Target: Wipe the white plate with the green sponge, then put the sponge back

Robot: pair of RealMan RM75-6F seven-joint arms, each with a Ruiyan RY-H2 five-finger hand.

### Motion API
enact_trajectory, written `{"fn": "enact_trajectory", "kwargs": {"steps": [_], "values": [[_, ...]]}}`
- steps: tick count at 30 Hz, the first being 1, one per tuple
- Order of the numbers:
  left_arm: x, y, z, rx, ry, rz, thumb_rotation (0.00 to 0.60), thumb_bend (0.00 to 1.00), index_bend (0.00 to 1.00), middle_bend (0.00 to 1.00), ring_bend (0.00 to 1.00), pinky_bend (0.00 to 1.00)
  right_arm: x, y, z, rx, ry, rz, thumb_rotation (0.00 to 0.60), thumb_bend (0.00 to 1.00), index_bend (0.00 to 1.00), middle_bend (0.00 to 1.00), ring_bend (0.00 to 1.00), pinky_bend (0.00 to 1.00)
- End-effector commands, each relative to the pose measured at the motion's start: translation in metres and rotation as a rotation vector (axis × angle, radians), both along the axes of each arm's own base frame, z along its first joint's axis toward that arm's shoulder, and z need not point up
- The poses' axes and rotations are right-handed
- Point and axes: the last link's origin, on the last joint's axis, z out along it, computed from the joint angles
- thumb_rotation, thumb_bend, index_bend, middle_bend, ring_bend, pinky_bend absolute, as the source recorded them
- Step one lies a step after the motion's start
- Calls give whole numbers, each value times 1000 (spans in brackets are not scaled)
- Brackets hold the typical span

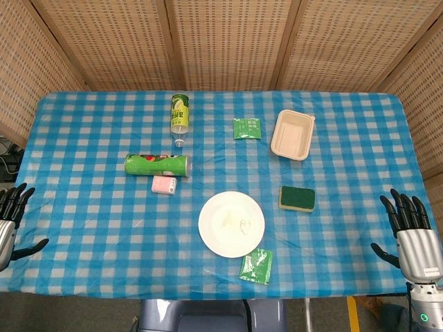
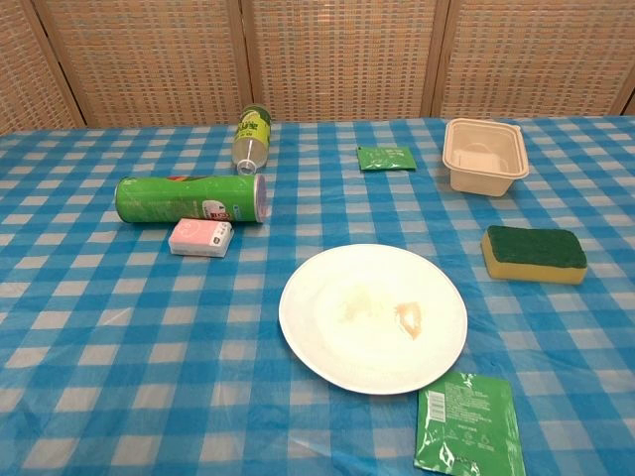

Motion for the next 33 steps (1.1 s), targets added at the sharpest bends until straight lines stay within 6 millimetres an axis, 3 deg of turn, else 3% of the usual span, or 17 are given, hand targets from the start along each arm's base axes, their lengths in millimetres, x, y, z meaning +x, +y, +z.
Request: {"fn": "enact_trajectory", "kwargs": {"steps": [1, 7, 13, 19, 26, 33], "values": [[0, 1, -1, -6, -6, -3, 600, 0, 0, 0, 0, 0, 0, -2, -1, 6, 10, 10, 600, 0, 0, 0, 0, 0], [0, 4, -3, -3, -5, -18, 600, 0, 0, 0, 0, 0, 4, -18, -5, 52, 40, 35, 600, 0, 3, 0, 0, 0], [-1, 13, -13, -16, 0, -35, 600, 0, 0, 0, 0, 0, 43, -74, -5, 153, 79, 150, 600, 0, 87, 64, 4, 59], [-4, 20, -20, -13, 25, -2, 600, 0, 0, 0, 0, 0, 84, -124, -16, 320, 44, 135, 600, 0, 171, 192, 109, 185], [-6, 25, -23, 0, 39, 28, 600, 0, 0, 0, 0, 0, 115, -163, -51, 426, 99, 67, 600, 39, 242, 254, 166, 235], [-7, 27, -22, 7, 40, 41, 600, 0, 0, 0, 0, 0, 122, -188, -94, 474, 150, -23, 600, 122, 269, 281, 190, 269]]}}
